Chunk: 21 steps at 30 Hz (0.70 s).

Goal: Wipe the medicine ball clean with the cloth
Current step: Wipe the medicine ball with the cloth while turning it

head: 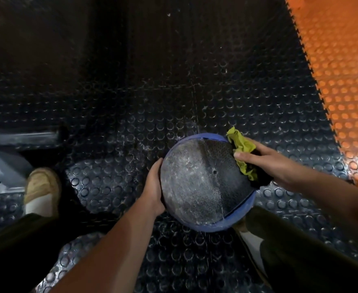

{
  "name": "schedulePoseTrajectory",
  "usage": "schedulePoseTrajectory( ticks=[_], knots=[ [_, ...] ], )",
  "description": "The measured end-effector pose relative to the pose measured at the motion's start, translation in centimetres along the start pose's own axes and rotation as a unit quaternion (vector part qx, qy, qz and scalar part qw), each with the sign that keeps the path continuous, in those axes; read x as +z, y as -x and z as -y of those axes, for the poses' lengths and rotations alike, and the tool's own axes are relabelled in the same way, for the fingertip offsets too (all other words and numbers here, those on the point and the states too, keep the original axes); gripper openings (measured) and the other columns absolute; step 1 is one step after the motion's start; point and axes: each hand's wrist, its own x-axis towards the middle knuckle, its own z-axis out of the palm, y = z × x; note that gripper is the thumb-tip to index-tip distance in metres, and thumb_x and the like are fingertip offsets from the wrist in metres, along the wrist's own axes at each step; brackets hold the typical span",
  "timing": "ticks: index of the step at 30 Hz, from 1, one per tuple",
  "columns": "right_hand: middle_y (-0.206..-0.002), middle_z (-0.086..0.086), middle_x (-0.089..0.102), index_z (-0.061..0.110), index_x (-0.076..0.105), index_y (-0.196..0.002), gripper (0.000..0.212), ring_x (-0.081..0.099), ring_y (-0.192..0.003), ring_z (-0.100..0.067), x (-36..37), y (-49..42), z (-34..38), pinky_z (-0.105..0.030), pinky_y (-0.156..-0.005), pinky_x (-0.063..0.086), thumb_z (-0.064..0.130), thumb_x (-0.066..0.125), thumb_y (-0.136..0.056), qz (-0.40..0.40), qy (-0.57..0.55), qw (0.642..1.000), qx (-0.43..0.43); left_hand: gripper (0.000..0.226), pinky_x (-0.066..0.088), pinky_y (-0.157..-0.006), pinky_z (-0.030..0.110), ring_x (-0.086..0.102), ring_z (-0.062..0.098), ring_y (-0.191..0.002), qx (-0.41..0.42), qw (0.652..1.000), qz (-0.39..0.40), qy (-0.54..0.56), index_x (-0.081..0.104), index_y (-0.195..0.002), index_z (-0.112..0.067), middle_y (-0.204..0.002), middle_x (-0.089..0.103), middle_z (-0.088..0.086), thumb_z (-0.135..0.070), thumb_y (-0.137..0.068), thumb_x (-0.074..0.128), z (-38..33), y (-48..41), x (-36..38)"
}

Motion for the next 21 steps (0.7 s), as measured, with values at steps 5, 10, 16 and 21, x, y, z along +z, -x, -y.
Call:
schedulePoseTrajectory(
  ticks=[5, 10, 16, 21],
  knots=[
    [-0.145, 0.0, 0.044, 0.055, 0.04, -0.13, 0.096, 0.047, -0.127, -0.026, 2.4, -1.0, -0.5, -0.048, -0.11, 0.035, 0.06, 0.08, -0.043, 0.025, -0.039, 0.999, 0.01, 0.06, 0.049, -0.091, 0.048, 0.065, 0.031, -0.102, 0.026, 0.999, -0.021, 0.022, 0.077, -0.096, -0.021, -0.104, 0.074, 0.009, -0.067, -0.091, 0.038, 0.6, 1.6, -2.6],
    [-0.136, 0.008, 0.047, 0.037, 0.035, -0.142, 0.086, 0.047, -0.123, -0.018, 6.4, -1.7, -0.3, -0.039, -0.107, 0.036, 0.051, 0.069, -0.064, 0.047, -0.088, 0.995, 0.017, 0.059, 0.05, -0.078, 0.042, 0.066, 0.026, -0.099, 0.076, 0.996, -0.046, 0.005, 0.073, -0.104, -0.02, -0.103, 0.074, 0.006, -0.064, -0.094, 0.035, -0.4, 3.4, -5.9],
    [-0.112, -0.004, 0.059, 0.028, 0.064, -0.089, 0.006, 0.06, -0.098, -0.013, 7.1, -1.7, 0.8, -0.032, -0.09, 0.046, 0.031, 0.067, -0.086, -0.016, -0.011, 0.994, -0.108, 0.071, 0.051, -0.091, 0.045, 0.065, 0.022, -0.107, 0.146, 0.98, -0.128, -0.044, 0.069, -0.116, -0.03, -0.117, 0.07, 0.002, -0.082, -0.082, 0.036, 1.1, 4.5, -5.0],
    [-0.095, 0.005, 0.046, 0.011, 0.059, -0.074, 0.037, 0.049, -0.087, 0.004, 7.2, 0.2, 2.2, -0.005, -0.085, 0.032, 0.047, 0.064, -0.069, -0.017, 0.07, 0.968, -0.242, 0.065, 0.039, -0.108, 0.043, 0.049, 0.013, -0.124, 0.318, 0.898, -0.252, -0.169, 0.057, -0.128, -0.033, -0.133, 0.054, -0.008, -0.072, -0.079, 0.04, 2.3, 4.8, -1.9]
  ],
)
